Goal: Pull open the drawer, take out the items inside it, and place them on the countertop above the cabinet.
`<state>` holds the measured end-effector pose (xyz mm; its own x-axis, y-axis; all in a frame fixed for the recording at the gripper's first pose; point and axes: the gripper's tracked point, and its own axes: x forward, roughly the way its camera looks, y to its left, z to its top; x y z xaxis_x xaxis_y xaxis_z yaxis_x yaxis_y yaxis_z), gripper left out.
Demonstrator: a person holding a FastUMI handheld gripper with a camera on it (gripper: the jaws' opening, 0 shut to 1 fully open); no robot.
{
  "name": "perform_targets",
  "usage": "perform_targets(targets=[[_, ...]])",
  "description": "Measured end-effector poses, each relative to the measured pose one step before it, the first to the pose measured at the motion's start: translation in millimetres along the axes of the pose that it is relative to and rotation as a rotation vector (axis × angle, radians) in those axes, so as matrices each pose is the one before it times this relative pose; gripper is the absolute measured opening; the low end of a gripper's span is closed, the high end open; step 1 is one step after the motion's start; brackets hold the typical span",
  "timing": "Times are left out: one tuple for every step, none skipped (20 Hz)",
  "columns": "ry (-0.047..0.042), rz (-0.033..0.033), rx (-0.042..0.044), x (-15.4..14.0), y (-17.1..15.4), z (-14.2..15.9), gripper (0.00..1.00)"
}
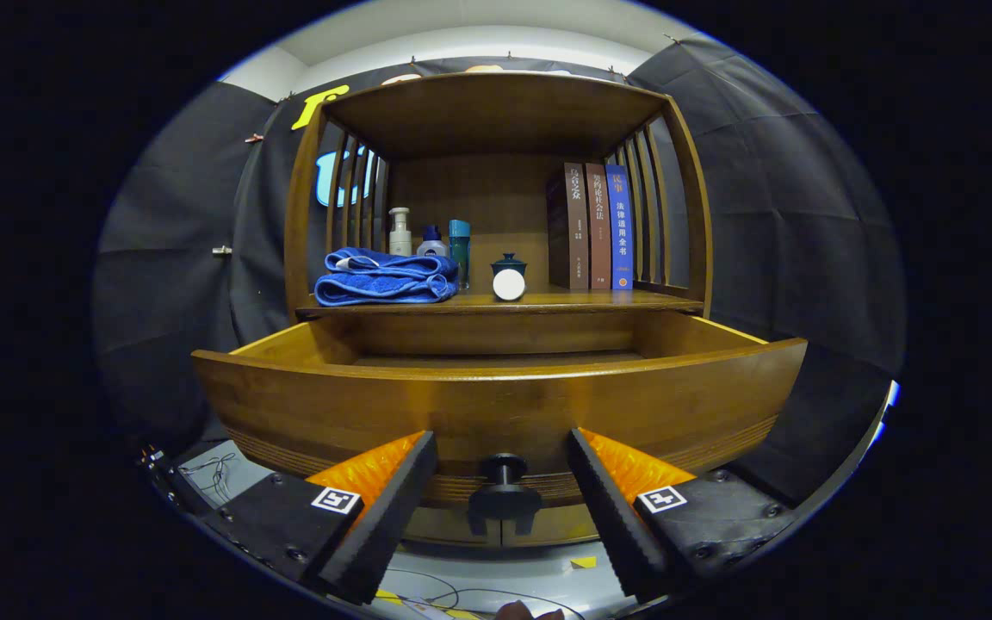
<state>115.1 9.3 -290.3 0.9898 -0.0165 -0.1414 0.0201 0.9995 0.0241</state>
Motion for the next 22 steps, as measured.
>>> perform_targets(targets=[[0.01134, 0.00124, 0.00198, 11.97, 0.14, 2.16, 1.00], [0.01261, 0.00025, 0.00290, 11.22, -0.42, 1.70, 1.00], [0.00631, -0.00019, 0.00778, 10.61, 0.72, 0.87, 1.00], [0.00115, -0.00112, -0.00578, 10.68, 0.83, 2.67, 1.00], [-0.00227, -0.00240, -0.01091, 15.20, 0.64, 1.46, 1.00], [-0.00217, -0.00143, -0.00434, 11.83, 0.87, 1.73, 1.00], [-0.00349, -0.00126, -0.00299, 11.75, 0.27, 1.55, 1.00], [-0.00245, -0.00071, -0.00433, 10.84, 0.96, 1.96, 1.00], [-0.00074, -0.00037, -0.00158, 10.58, -1.60, 2.12, 1.00], [-0.00494, -0.00060, -0.00331, 8.55, -0.07, 1.61, 1.00], [-0.00342, -0.00089, -0.00501, 8.00, 0.24, 0.99, 1.00], [-0.00493, -0.00135, -0.00614, 7.39, 0.14, 1.15, 1.00], [-0.00191, -0.00168, -0.00632, 5.76, 0.49, 0.62, 1.00], [0.00062, -0.00179, -0.00212, 5.00, 0.24, 0.46, 1.00], [0.00291, -0.00339, 0.00028, 3.92, -0.14, 0.10, 1.00], [-0.00314, -0.00477, -0.00080, -1.86, 1.25, 0.34, 1.00], [-0.01063, -0.00157, -0.00894, 1.61, 0.13, 0.99, 1.00], [-0.00236, -0.00072, -0.00800, 0.93, 0.27, -0.49, 1.00], [-0.00004, -0.00167, 0.00017, -1.02, 0.65, -1.08, 1.00], [0.00750, 0.00100, 0.00477, -0.35, 0.57, 0.15, 1.00], [0.00675, -0.00262, 0.00387, -0.59, -0.54, 1.08, 1.00], [-0.01407, -0.00515, 0.00209, -3.58, -1.03, 7.20, 1.00]])
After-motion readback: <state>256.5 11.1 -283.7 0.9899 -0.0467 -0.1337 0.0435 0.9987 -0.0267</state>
